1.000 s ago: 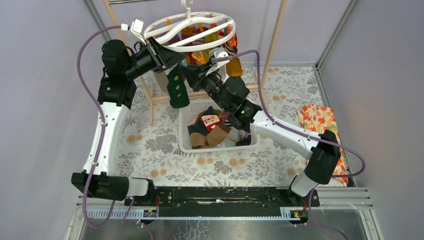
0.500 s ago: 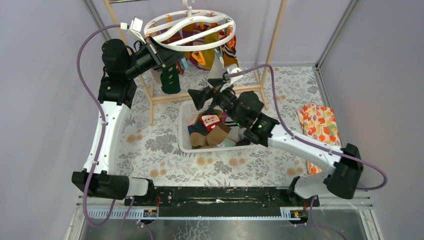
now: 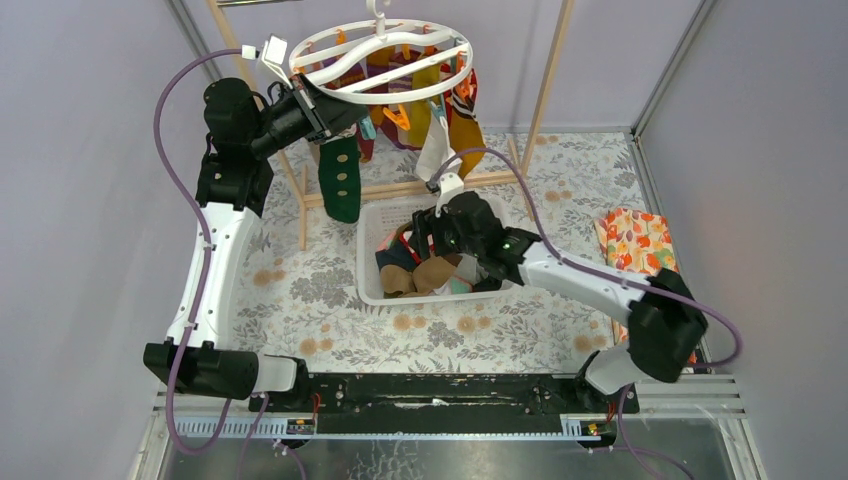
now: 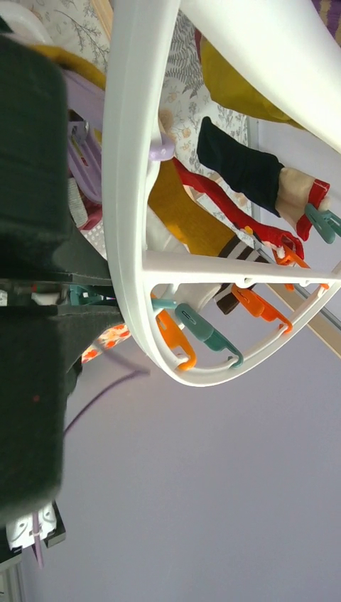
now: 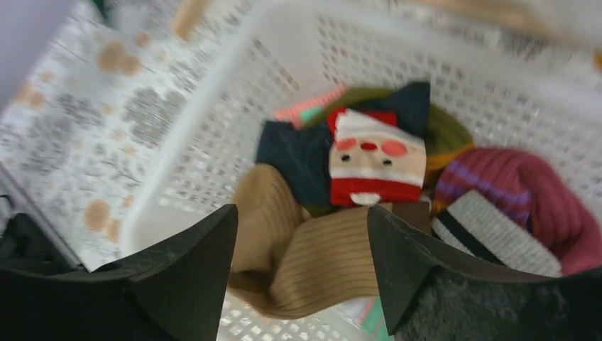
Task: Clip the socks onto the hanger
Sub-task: Adjust the sock in the bin.
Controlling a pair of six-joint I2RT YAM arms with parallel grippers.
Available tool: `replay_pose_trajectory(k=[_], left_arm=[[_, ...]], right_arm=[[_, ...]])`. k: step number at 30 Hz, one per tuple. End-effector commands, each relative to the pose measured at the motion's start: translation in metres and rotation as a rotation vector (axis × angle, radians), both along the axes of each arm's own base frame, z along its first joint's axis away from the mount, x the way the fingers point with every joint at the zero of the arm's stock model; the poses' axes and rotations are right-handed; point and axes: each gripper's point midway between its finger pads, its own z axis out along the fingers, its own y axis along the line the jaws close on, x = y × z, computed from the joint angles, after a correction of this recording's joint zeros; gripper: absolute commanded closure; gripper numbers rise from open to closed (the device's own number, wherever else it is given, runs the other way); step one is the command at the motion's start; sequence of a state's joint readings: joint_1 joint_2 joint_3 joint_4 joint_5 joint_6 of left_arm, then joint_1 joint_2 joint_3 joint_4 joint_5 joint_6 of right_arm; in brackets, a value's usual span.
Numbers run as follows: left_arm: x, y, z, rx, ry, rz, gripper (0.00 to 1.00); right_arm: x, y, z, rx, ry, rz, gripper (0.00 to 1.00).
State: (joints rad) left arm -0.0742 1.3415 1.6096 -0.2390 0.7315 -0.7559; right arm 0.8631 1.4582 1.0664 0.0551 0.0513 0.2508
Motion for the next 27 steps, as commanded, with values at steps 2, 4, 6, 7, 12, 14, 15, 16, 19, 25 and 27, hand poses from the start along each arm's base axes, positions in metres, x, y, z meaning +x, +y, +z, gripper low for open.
replay_pose_trajectory(k=[2, 4, 6, 7, 12, 14, 15, 16, 19, 25, 27], left_arm=[[-0.005, -0.002, 0.002, 0.03, -0.033, -0.023, 1.0], [-0.005, -0.002, 0.003, 0.032, -0.033, -0.025, 1.0], [-0.005, -0.002, 0.003, 0.036, -0.035, -0.025, 1.0], [-0.005, -0.001, 0.003, 0.039, -0.039, -0.025, 1.0], [-0.005, -0.002, 0.001, 0.04, -0.033, -0.027, 1.0], [-0.004, -0.002, 0.001, 0.042, -0.034, -0.027, 1.0], [-0.005, -0.002, 0.001, 0.044, -0.037, -0.027, 1.0], [-0.004, -0.001, 0.001, 0.045, -0.037, -0.026, 1.0], [-0.004, -0.002, 0.0, 0.047, -0.036, -0.027, 1.0], [-0.004, -0.002, 0.001, 0.046, -0.038, -0.031, 1.0], [-0.005, -0.002, 0.002, 0.049, -0.044, -0.031, 1.0]], right_arm=[[0.016, 0.009, -0.048, -0.023, 0.138, -0.034, 0.27], [0.026, 0.014, -0.061, -0.034, 0.138, -0.057, 0.28], [0.034, 0.019, -0.07, -0.039, 0.127, -0.068, 0.28], [0.038, 0.022, -0.074, -0.045, 0.122, -0.069, 0.28], [0.058, 0.028, -0.092, -0.097, 0.112, -0.109, 0.32], [0.066, 0.025, -0.098, -0.135, 0.103, -0.143, 0.36], [0.07, 0.022, -0.101, -0.152, 0.097, -0.159, 0.39], [0.072, 0.02, -0.104, -0.167, 0.093, -0.17, 0.42], [0.078, 0.012, -0.114, -0.226, 0.079, -0.203, 0.47], [0.082, 0.013, -0.119, -0.272, 0.071, -0.198, 0.55], [0.082, 0.014, -0.118, -0.268, 0.067, -0.193, 0.67]])
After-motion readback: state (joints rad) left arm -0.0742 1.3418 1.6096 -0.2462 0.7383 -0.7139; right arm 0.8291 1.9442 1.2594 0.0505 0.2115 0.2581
